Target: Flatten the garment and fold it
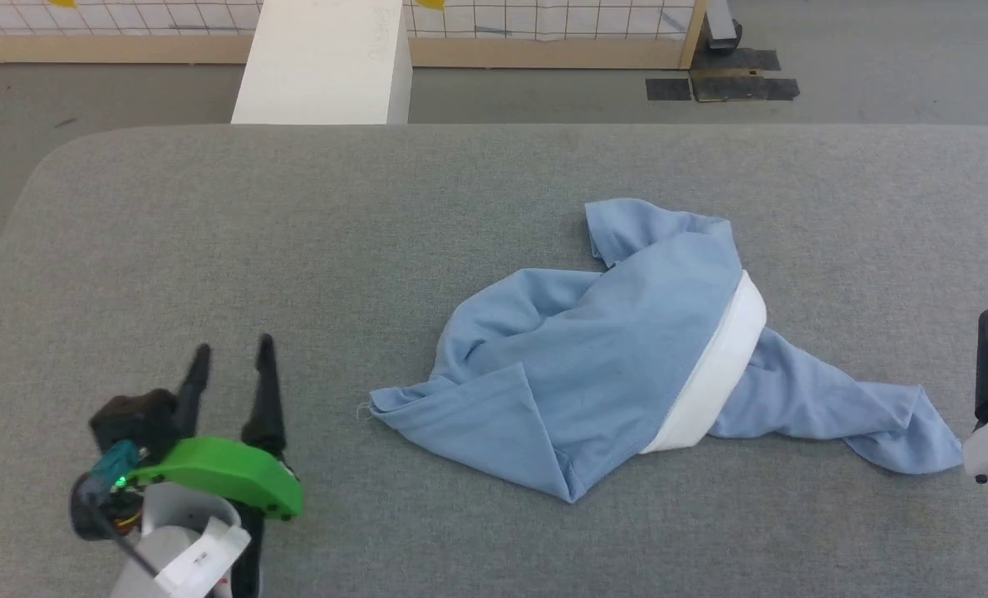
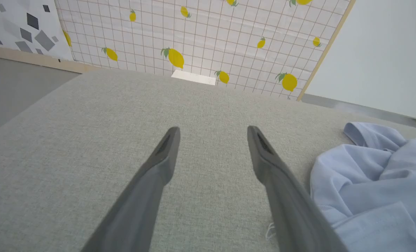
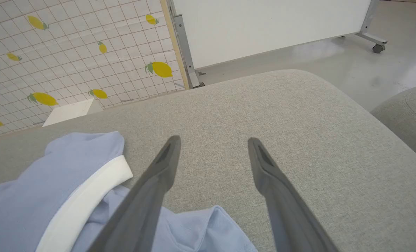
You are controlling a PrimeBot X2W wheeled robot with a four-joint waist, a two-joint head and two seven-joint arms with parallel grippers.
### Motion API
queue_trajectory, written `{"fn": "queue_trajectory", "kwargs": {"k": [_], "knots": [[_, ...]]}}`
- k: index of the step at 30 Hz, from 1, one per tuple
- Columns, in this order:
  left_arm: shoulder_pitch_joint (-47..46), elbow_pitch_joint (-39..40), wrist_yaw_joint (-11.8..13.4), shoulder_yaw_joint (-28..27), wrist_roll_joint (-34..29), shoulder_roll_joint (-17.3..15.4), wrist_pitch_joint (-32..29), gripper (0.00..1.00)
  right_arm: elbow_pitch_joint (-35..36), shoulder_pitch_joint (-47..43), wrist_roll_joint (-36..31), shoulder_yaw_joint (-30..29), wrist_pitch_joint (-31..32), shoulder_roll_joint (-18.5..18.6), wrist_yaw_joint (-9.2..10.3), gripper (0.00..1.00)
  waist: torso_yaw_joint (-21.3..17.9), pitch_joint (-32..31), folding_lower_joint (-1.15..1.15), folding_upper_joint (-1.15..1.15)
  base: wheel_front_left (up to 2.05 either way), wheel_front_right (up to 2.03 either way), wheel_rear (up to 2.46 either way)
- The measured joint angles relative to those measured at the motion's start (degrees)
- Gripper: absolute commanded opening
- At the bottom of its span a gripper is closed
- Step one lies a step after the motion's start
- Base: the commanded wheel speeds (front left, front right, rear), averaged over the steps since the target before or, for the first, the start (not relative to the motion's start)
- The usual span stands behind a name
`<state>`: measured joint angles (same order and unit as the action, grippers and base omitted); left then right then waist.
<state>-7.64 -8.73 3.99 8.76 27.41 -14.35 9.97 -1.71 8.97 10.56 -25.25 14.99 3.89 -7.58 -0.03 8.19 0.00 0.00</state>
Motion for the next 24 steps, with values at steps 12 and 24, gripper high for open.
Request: {"fn": "queue_trajectory", "kwargs": {"k": [12, 24], "knots": [[-13.8, -3.2, -0.8, 13.9, 1.3, 0.4, -40.7, 1.00, -1.1, 0.2, -2.0, 1.5, -0.4, -0.7, 0.00, 1.00, 1.3, 1.9, 0.00, 0.00, 0.00, 0.00, 0.00], [-19.8, -8.9, -2.8, 20.6, 0.3, -1.5, -59.4, 0.34, -1.6, 1.4, -2.1, 2.8, -0.9, -0.9, 0.00, 1.00, -0.1, 5.1, 0.00, 0.00, 0.00, 0.00, 0.00]]}}
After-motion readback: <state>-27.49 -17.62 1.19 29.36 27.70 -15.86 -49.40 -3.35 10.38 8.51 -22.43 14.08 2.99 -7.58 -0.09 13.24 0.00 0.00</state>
